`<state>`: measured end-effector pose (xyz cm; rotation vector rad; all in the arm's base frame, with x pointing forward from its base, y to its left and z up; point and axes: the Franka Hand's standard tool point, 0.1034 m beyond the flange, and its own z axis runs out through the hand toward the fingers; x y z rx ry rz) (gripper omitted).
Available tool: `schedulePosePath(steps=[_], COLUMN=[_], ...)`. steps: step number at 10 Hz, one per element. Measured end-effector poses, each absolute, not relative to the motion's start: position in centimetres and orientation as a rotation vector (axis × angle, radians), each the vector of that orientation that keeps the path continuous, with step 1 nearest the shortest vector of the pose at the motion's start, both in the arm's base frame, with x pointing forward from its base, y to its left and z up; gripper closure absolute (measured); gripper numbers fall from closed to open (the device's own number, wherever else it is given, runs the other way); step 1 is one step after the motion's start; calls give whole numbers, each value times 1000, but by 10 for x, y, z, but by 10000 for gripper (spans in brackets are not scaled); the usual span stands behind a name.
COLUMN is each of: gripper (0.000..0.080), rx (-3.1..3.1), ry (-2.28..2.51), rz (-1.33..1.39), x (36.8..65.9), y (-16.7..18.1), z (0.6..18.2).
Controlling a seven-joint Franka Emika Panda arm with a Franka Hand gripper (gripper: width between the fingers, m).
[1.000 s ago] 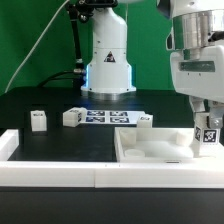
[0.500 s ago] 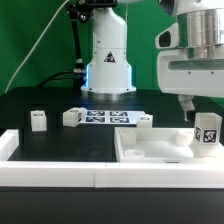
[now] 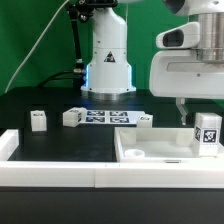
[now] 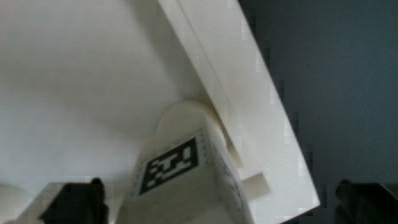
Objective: Assemble one leg
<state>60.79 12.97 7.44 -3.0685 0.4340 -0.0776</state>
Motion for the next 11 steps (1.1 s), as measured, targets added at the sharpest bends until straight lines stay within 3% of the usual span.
schedulePosePath(steps=[3, 7, 8, 9, 10, 11], gripper=[150, 176, 356, 356, 508, 508], rx=[-3116, -3116, -3116, -3116, -3119, -3118], ry=[59, 13, 13, 12, 15, 26], rz=[-73, -83, -83, -82, -83, -82], x=[609, 610, 610, 610, 610, 610], y=[128, 125, 125, 124, 122, 122], z=[76, 76, 76, 76, 76, 76])
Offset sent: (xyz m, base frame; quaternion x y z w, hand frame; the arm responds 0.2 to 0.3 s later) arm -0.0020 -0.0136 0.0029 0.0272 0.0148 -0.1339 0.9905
